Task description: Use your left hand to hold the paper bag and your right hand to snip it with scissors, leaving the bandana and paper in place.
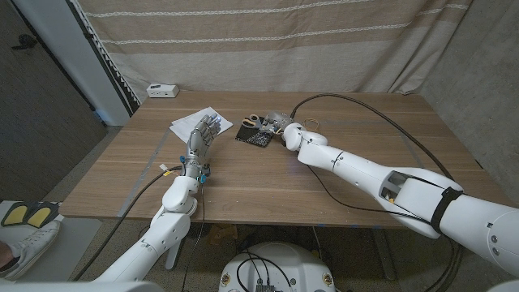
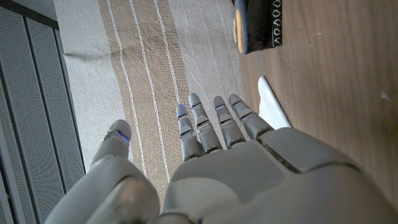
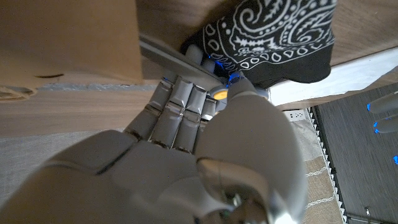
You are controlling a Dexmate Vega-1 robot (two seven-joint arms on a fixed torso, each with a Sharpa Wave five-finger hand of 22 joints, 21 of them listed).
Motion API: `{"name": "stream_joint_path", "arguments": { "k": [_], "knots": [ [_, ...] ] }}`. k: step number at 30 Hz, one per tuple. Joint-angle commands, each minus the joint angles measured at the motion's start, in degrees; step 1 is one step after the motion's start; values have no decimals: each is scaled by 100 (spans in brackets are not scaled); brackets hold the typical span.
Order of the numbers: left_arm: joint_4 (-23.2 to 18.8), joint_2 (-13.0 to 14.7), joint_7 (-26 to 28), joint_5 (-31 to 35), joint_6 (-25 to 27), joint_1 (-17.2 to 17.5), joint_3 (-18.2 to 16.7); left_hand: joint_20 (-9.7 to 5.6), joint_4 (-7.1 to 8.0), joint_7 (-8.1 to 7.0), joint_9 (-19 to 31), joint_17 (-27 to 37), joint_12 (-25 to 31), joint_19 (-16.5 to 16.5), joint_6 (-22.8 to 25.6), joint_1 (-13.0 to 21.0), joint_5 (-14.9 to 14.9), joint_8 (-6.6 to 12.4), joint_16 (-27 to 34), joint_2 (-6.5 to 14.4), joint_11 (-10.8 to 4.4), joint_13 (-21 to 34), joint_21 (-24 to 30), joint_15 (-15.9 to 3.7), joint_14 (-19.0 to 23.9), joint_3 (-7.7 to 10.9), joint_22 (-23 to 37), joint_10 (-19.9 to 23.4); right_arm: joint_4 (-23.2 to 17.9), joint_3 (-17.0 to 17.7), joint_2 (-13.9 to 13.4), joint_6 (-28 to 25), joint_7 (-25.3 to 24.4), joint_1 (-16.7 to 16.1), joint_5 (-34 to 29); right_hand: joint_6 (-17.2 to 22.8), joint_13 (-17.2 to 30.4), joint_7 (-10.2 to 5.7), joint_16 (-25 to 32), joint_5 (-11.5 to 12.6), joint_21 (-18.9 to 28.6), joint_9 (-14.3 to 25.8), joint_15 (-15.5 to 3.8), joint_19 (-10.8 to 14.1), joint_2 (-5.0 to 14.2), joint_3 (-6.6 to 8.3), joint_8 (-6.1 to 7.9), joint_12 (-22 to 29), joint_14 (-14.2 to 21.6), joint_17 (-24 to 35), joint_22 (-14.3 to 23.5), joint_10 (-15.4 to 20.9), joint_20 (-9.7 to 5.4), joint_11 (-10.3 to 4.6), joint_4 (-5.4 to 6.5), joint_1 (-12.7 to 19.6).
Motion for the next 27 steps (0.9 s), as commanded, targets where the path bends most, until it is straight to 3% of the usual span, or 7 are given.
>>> {"name": "stream_joint_path", "arguments": {
  "k": [1,11,20,27],
  "knots": [
    [46,22,-68,-45,-13,-15,-21,-550,1,-9,10,31,-2,10,8,-20,-4,-18,-9,31,28,18,7,-817,56,-11,10,29,-60,310,-7,401,-281,-178,280,302,34,-276,96,-48,158,20,-609,73,-1,774,-23,49,323,7,54,578,-690,-480,536,-46],
    [115,23,-143,-86,-25,-74,-31,-552,2,9,10,31,-6,10,17,-25,-7,-17,-10,35,12,18,7,-811,54,-15,10,28,-157,442,-20,609,-475,-251,363,332,44,-212,148,-71,307,36,-609,43,0,798,-67,41,437,-18,93,605,-719,-465,490,-40],
    [117,30,-162,-100,-5,-97,-33,-550,2,6,10,31,-8,12,10,-30,-11,-23,-10,39,33,18,8,-821,57,-18,10,28,-468,547,-114,628,-538,-294,373,213,115,-163,122,-85,540,195,-611,-41,49,950,-150,53,473,-104,161,631,-792,-493,550,-57],
    [119,21,-148,-102,11,-101,-29,-551,1,13,10,31,-10,10,7,-32,-14,-27,-12,42,20,18,7,-821,53,-21,10,30,-553,574,-147,613,-513,-310,379,214,253,-120,162,-116,792,337,-614,-3,16,1012,-194,115,566,-151,215,667,-839,-518,522,-50]
  ]
}}
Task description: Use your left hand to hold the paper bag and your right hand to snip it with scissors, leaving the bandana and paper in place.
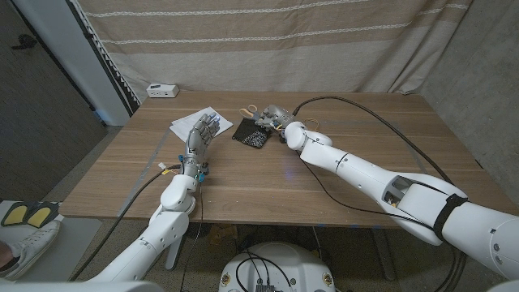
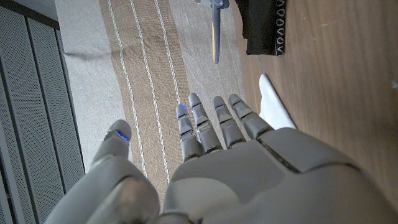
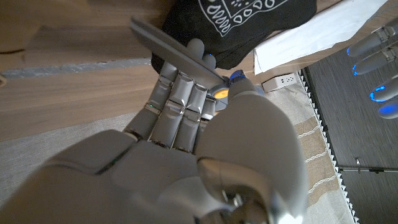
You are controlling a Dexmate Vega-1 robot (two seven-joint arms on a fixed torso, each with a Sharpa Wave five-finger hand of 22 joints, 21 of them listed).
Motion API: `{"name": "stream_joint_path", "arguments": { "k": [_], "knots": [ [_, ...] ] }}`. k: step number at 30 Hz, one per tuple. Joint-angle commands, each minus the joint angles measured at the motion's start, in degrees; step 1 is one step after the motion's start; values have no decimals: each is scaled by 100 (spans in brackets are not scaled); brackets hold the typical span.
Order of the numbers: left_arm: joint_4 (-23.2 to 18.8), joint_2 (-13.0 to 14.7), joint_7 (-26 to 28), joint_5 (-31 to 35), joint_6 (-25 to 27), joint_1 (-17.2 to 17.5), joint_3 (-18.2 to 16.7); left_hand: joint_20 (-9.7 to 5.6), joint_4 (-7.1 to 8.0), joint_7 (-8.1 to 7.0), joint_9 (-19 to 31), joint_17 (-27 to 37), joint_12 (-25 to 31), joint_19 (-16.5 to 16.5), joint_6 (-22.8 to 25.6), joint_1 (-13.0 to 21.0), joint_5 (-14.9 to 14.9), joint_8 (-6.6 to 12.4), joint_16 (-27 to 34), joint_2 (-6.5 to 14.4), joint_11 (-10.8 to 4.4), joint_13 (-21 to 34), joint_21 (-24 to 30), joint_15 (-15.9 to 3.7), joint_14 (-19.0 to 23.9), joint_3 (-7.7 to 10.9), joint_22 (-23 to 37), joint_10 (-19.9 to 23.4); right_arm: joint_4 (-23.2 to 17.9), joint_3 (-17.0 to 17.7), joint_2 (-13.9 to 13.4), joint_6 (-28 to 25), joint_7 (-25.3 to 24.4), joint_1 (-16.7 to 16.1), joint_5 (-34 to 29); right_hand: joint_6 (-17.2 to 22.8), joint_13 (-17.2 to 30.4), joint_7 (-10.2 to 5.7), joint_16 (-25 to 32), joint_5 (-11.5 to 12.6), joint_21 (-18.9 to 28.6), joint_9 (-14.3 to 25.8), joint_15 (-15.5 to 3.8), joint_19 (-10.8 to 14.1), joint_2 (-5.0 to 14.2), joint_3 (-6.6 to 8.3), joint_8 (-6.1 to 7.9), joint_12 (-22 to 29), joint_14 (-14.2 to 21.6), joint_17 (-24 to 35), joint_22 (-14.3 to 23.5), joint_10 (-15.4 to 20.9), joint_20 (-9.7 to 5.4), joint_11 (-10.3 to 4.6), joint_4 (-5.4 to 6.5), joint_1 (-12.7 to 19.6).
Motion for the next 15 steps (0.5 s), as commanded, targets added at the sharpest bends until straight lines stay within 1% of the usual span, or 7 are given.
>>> {"name": "stream_joint_path", "arguments": {
  "k": [1,6,15],
  "knots": [
    [18,0,1,-8,17,-21,0,-551,1,14,11,31,-9,10,10,-32,-14,-5,-10,43,15,18,7,-818,59,-21,10,32,-248,101,-84,36,-31,-53,26,136,116,-110,88,-14,148,100,-618,9,50,1017,-40,102,333,-9,42,562,-804,-541,514,8],
    [23,1,10,-4,8,-19,-7,-552,0,12,11,30,-7,9,15,-32,-15,-4,-11,45,8,18,7,-825,59,-21,10,43,-364,126,-133,9,-41,-82,9,168,229,-92,132,-30,315,176,-618,-16,43,1039,-87,157,406,-39,77,587,-819,-514,472,25],
    [73,-25,-28,-19,-31,-33,2,-555,-2,12,11,30,-9,11,21,-31,-18,-3,-12,49,19,18,8,-824,59,-22,10,45,-624,207,-241,-34,-80,-178,4,240,212,-86,162,-42,494,207,-617,-42,40,1052,-155,138,445,-77,105,634,-820,-518,433,38]
  ]
}}
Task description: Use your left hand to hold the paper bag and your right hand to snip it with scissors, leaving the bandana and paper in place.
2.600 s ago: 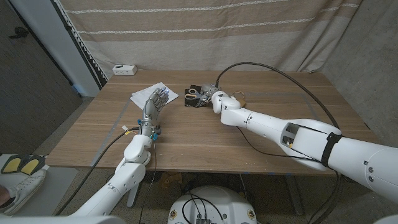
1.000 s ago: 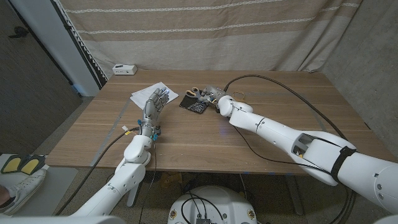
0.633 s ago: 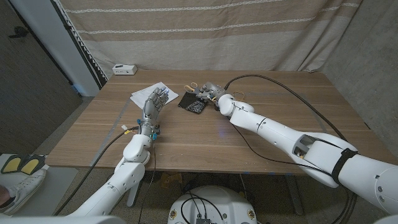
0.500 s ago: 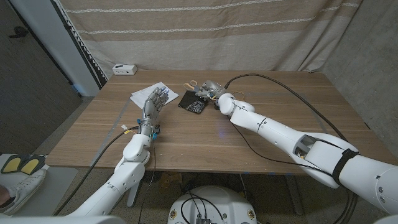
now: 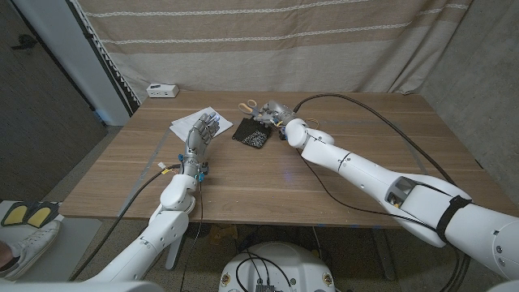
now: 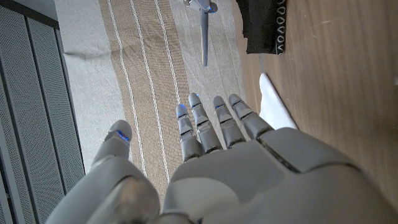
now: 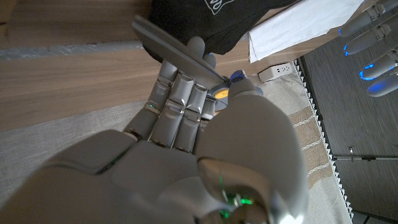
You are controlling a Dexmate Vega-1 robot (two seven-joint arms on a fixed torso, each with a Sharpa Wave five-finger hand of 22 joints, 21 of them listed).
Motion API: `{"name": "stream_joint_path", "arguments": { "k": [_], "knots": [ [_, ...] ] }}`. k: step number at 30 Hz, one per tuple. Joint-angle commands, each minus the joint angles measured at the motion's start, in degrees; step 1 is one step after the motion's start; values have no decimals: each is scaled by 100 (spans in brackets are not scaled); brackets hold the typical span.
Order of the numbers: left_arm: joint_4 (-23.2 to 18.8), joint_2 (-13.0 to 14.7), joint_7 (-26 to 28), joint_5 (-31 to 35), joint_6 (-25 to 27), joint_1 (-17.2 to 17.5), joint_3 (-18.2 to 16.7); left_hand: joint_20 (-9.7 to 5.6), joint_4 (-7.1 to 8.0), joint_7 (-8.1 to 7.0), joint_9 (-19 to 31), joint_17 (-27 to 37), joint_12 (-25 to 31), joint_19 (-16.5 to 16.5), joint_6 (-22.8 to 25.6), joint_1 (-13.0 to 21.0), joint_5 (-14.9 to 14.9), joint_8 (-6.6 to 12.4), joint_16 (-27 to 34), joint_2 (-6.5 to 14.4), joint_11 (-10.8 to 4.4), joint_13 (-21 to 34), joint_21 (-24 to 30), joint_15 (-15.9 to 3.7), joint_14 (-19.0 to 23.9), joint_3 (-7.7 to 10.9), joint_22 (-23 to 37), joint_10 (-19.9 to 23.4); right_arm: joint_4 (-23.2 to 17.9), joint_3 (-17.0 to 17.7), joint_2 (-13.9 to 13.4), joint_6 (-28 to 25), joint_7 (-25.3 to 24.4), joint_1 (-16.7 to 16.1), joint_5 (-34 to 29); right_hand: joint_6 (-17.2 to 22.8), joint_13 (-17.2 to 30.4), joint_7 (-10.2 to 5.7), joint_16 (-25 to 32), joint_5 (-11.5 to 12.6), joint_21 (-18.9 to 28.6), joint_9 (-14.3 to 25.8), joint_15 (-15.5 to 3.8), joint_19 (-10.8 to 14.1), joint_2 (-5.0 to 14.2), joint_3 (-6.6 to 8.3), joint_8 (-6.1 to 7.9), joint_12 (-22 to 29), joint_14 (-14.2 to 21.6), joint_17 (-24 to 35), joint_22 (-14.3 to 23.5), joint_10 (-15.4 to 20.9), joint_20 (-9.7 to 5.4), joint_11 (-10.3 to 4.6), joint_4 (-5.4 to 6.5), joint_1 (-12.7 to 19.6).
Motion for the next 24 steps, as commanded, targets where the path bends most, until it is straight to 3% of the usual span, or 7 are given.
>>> {"name": "stream_joint_path", "arguments": {
  "k": [1,6,7,8,24],
  "knots": [
    [48,-28,-25,-11,-34,-19,7,-554,-2,11,11,30,-6,13,21,-1,-18,-4,-11,19,18,18,8,-833,49,-22,9,52,-340,99,-137,-79,-49,-110,-21,164,14,-99,35,-17,98,46,-608,-18,36,1054,-34,26,317,-3,25,592,-851,-555,430,44],
    [-7,-12,6,-1,-19,12,1,-558,-4,9,11,30,-6,11,21,0,-19,-5,-13,20,18,18,7,-839,47,-23,9,54,-498,131,-187,-199,-98,-156,-69,210,24,-120,59,-26,233,58,-605,-44,37,1057,-97,38,347,-30,39,666,-851,-512,421,35],
    [-41,4,24,7,-5,30,-3,-556,-4,10,11,30,-6,9,23,0,-19,-4,-13,20,17,18,7,-837,47,-23,9,56,-512,144,-191,-194,-113,-167,-66,222,42,-134,65,-28,256,56,-603,-40,33,1054,-107,42,356,-34,41,657,-852,-529,421,31],
    [-66,18,39,17,5,44,-7,-556,-4,9,11,30,-8,9,23,1,-19,-5,-12,20,18,18,7,-840,50,-23,9,51,-525,169,-192,-191,-113,-182,-38,238,70,-126,79,-32,318,50,-602,-55,29,1050,-145,55,372,-48,44,684,-852,-655,415,24],
    [-205,57,-9,53,8,39,21,-567,-12,-6,11,29,20,23,115,8,-21,26,-5,22,-31,18,11,-862,73,-24,8,144,-1091,360,-427,-558,-192,-389,-14,301,229,-50,159,-43,673,146,-604,-107,31,1064,-297,107,435,-89,51,745,-851,-703,356,41]
  ]
}}
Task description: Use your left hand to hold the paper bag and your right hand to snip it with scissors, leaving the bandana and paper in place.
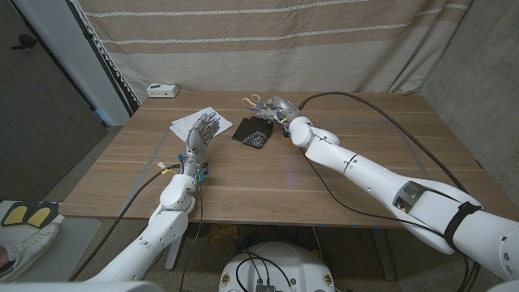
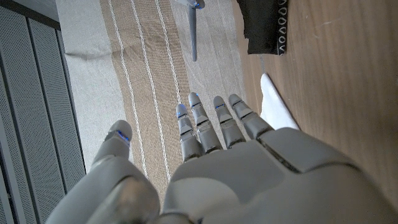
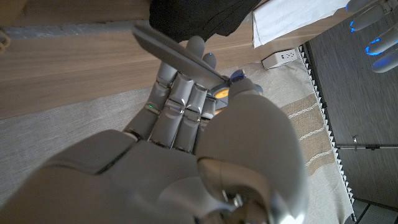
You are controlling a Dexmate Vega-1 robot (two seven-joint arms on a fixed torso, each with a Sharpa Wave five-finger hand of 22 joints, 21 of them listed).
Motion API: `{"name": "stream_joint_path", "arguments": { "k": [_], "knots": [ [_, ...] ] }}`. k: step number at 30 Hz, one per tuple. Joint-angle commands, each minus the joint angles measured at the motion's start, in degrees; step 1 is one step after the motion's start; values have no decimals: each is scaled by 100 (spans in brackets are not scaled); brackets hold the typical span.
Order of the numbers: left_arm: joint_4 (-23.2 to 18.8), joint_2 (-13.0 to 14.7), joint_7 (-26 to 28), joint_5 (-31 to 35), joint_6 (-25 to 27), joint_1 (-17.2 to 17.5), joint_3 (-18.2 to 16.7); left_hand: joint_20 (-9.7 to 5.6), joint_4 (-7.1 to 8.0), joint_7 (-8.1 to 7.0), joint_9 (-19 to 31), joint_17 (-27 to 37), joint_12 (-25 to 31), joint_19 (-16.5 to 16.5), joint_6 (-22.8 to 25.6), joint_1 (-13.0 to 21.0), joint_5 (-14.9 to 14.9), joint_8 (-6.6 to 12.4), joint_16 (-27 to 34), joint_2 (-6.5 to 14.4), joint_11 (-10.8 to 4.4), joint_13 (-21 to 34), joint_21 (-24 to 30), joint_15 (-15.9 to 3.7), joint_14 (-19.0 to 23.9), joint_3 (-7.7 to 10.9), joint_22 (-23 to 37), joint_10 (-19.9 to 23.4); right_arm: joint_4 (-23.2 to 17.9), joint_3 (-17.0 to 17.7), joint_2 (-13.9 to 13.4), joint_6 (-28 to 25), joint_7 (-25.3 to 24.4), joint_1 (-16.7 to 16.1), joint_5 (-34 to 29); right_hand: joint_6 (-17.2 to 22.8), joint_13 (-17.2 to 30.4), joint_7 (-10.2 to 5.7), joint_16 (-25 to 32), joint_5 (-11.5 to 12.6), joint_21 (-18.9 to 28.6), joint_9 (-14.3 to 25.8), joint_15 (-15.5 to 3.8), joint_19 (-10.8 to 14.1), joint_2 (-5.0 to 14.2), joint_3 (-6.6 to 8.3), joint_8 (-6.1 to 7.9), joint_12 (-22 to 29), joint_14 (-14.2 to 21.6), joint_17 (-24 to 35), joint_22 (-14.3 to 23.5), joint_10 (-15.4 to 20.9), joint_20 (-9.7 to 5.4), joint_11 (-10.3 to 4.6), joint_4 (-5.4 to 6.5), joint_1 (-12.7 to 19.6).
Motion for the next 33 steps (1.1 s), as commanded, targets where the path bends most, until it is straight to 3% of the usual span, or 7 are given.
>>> {"name": "stream_joint_path", "arguments": {
  "k": [1,14,33],
  "knots": [
    [-163,24,3,24,-6,39,13,-567,-13,-4,12,29,21,25,55,8,-20,26,-5,22,-8,18,11,-880,53,-24,8,62,-477,157,-197,-322,-58,-162,13,164,18,-87,55,12,94,52,-614,-36,32,1065,-34,16,383,12,23,730,-839,-707,354,41],
    [-437,-12,320,156,151,145,42,-575,-22,-4,11,28,30,40,114,19,-17,39,6,18,-20,18,14,-899,101,-24,7,109,-717,228,-428,-339,164,-149,69,211,80,-73,106,7,300,81,-613,-88,27,1068,-142,24,417,-3,8,755,-836,-686,334,37],
    [-369,-103,454,291,64,158,77,-577,-27,-6,10,28,23,51,107,22,-12,24,-1,9,-8,18,14,-897,108,-30,7,121,-1388,339,-890,-392,486,-306,17,298,108,-42,144,9,628,156,-615,-172,19,1071,-287,-9,406,-49,-43,799,-832,-684,292,41]
  ]
}}
